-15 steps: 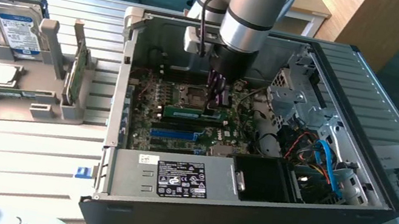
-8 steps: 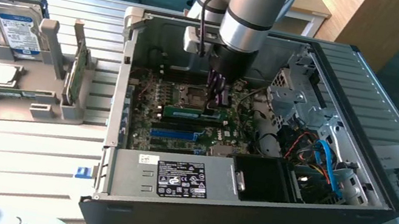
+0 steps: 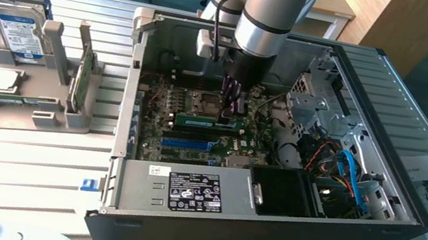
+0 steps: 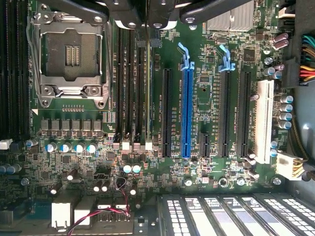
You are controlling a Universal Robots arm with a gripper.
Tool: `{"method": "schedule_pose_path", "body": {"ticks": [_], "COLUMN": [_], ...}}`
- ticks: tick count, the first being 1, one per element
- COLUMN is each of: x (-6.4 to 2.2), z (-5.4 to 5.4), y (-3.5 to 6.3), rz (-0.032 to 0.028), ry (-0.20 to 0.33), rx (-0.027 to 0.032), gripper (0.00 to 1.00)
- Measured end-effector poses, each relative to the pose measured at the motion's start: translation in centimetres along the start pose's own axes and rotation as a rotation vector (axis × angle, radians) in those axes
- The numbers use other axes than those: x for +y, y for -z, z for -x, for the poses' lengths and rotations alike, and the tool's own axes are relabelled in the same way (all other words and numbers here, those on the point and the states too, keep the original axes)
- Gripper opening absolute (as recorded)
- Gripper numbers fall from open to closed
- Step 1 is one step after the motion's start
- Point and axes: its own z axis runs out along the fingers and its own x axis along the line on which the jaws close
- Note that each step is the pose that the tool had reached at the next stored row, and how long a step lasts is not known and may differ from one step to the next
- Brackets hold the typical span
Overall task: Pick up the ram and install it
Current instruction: 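Insert the ram into the slot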
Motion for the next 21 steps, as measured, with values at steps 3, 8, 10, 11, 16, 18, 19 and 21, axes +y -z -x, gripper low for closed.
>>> {"method": "schedule_pose_path", "body": {"ticks": [3, 8, 10, 11, 16, 18, 19, 21], "x": [0.01, 0.03, 0.03, 0.03, 0.05, 0.06, 0.06, 0.07], "z": [-0.01, -0.03, -0.04, -0.04, -0.05, -0.06, -0.06, -0.07], "y": [0.13, 0.36, 0.46, 0.50, 0.74, 0.83, 0.88, 1.00], "rz": [0.0001, 0.0001, 0.0001, 0.0001, 0.0001, 0.0001, 0.0001, 0.0001], "ry": [0.000, 0.000, 0.000, 0.000, 0.000, 0.000, 0.000, 0.000], "rx": [0.0001, 0.0002, 0.0002, 0.0002, 0.0002, 0.0001, 0.0002, 0.0002], "gripper": [0.12, 0.12, 0.12, 0.12, 0.12, 0.12, 0.12, 0.12]}}
